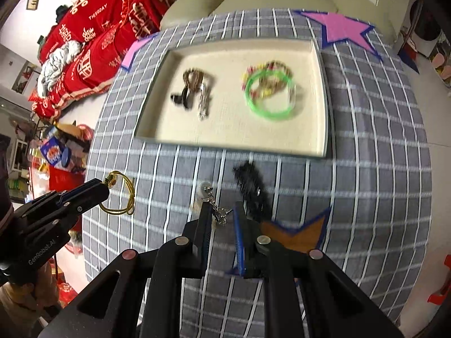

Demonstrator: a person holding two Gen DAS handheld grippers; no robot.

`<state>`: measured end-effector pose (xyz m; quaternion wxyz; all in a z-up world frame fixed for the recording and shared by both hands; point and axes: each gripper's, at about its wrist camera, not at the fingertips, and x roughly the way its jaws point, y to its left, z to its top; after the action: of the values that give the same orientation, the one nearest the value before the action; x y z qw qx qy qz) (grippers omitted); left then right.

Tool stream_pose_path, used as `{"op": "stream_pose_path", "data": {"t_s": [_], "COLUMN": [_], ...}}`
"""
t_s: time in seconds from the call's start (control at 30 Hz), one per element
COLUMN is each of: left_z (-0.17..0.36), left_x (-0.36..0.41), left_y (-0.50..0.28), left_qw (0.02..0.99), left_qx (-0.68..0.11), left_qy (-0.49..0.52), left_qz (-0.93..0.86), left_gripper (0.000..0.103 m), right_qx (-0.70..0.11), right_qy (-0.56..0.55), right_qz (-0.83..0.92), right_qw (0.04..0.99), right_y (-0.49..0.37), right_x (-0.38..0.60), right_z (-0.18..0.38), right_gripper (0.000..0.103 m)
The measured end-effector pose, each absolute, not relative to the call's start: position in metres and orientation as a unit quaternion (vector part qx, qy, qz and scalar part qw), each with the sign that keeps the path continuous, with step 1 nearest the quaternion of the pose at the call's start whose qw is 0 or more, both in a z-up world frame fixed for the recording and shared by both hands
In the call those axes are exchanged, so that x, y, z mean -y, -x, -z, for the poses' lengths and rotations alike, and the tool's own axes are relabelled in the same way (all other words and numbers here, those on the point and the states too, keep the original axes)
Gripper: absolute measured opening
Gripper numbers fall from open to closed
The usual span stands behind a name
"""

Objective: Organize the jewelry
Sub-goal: 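Carry both items into the white tray and open both grippers to release them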

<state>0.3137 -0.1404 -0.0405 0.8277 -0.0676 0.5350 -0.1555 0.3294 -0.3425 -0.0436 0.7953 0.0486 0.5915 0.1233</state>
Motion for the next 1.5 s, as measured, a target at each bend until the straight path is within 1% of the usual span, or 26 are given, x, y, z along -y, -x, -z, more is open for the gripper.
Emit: {"op": "stream_pose_path", "data": {"t_s": [0.33, 0.6, 0.77, 1.2, 1.5], "left_z": [0.046, 0.073, 0.091, 0.129, 0.136], "left_x": [0.152, 0.158, 0.165, 0.172, 0.18], "left_y": [-0.377, -0.418, -0.437, -0.454, -0.458], "left_qw": [0.837, 0.833, 0.833, 0.821, 0.819], "left_qx": [-0.526, -0.54, -0.545, -0.566, -0.57], "left_qy": [0.063, 0.059, 0.037, 0.022, -0.003], "left_qz": [0.135, 0.106, 0.09, 0.07, 0.061], "left_gripper": [0.022, 0.022, 0.022, 0.022, 0.022], "right_qx": [-0.582, -0.585, -0.591, -0.612, -0.621], "right_qy": [-0.061, -0.075, -0.076, -0.064, -0.052], "right_qz": [-0.133, -0.141, -0.146, -0.136, -0.127], "right_qw": [0.8, 0.795, 0.79, 0.776, 0.772], "right_y": [-0.394, -0.44, -0.462, -0.489, -0.497], "right_x": [0.346, 0.336, 0.327, 0.32, 0.323], "right_z": [0.04, 0.054, 0.069, 0.11, 0.124], "right_gripper": [0.017, 0.016, 0.016, 0.016, 0.017]}}
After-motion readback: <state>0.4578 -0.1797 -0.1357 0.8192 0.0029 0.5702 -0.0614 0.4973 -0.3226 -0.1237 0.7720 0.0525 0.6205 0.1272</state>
